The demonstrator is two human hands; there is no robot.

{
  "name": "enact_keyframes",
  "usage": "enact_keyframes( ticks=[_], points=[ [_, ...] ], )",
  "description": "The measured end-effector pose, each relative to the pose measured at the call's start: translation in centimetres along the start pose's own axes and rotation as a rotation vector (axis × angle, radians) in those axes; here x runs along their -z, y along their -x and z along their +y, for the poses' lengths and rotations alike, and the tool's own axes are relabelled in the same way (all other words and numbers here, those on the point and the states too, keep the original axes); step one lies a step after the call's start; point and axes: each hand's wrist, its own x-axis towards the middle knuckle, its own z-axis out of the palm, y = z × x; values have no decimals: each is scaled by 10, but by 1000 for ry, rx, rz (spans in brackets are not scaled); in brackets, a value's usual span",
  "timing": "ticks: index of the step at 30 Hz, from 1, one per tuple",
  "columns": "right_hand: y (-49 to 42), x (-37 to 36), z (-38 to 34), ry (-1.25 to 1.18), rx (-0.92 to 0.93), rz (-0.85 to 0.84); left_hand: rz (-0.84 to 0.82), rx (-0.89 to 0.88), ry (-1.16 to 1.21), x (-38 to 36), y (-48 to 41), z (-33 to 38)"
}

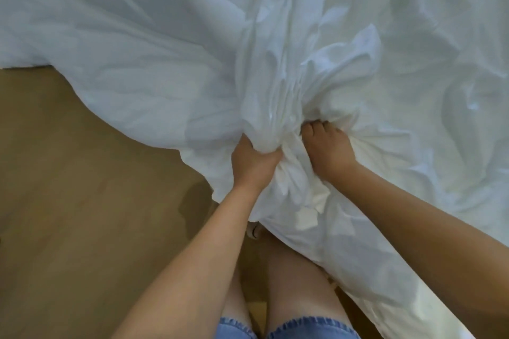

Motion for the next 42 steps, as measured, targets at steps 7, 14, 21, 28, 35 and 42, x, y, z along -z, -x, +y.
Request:
enact_keyframes(
  ticks=[7, 14, 21, 28, 35, 42],
  points=[
    [8, 35, 8, -229, -62, 165, -174, -39, 471, 19, -6, 39],
    [22, 81, 11, -396, -89, 111, -555, -227, 155, 35, 9, 64],
    [54, 146, 55, -394, -1, 423, 144, -238, -165, 141, -18, 97],
    [71, 122, 75, -393, -195, 299, 203, -35, -508, 183, -70, 79],
    [37, 100, 55, -349, -340, 251, 143, 67, -441, 167, -97, 50],
    [12, 117, -16, -197, -145, 130, 47, 68, -211, 172, -103, 60]
  ],
)
